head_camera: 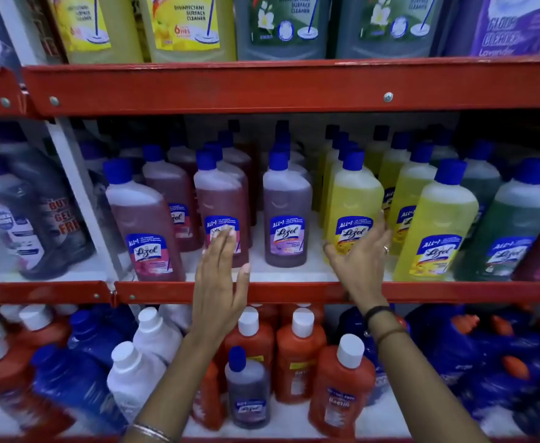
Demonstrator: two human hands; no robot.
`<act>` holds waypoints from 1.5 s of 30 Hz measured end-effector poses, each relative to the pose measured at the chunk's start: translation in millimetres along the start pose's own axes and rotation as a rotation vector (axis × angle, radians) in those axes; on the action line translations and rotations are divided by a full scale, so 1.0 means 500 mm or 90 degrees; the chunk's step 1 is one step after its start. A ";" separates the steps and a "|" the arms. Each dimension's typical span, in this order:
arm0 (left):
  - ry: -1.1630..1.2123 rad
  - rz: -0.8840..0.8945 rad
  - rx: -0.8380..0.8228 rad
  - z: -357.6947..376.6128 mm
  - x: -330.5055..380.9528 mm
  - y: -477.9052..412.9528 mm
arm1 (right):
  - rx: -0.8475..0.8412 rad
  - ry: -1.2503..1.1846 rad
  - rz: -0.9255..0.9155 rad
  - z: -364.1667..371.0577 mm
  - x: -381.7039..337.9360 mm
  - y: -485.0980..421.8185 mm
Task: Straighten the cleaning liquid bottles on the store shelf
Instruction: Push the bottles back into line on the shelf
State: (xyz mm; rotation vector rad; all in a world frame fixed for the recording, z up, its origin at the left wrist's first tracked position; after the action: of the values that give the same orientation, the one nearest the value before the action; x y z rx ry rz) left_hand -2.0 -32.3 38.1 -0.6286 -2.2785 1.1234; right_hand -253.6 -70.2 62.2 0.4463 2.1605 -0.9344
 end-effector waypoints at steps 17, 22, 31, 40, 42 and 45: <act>-0.207 -0.082 -0.148 0.027 -0.078 0.056 | -0.022 0.055 0.105 0.014 0.002 -0.025; -0.198 -0.080 -0.154 0.029 -0.079 0.057 | -0.013 0.059 0.086 -0.012 0.007 -0.001; -0.189 -0.069 -0.168 0.025 -0.087 0.060 | -0.007 0.057 0.081 -0.048 0.016 0.041; -0.187 -0.090 -0.170 -0.001 -0.115 0.090 | 0.035 -0.004 0.064 -0.050 0.036 0.077; -0.183 -0.084 -0.176 -0.006 -0.121 0.096 | 0.115 -0.060 -0.013 -0.059 0.030 0.112; -0.175 -0.077 -0.176 -0.012 -0.129 0.102 | 0.111 -0.135 -0.149 -0.036 -0.021 0.174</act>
State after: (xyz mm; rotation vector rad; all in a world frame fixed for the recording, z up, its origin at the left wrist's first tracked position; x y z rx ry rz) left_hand 59.6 -39.7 -15.9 -0.4526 -2.6972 0.8905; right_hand -207.0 1.6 36.1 0.1686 1.9740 -1.2472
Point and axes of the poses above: each hand's wrist, its own y-axis away from the middle knuckle, its own z-axis out of the palm, x = y × z, the point moved 5 cm from there along -y, towards the middle knuckle, and after that the axes turned 10 degrees about z, right-handed, at the moved point
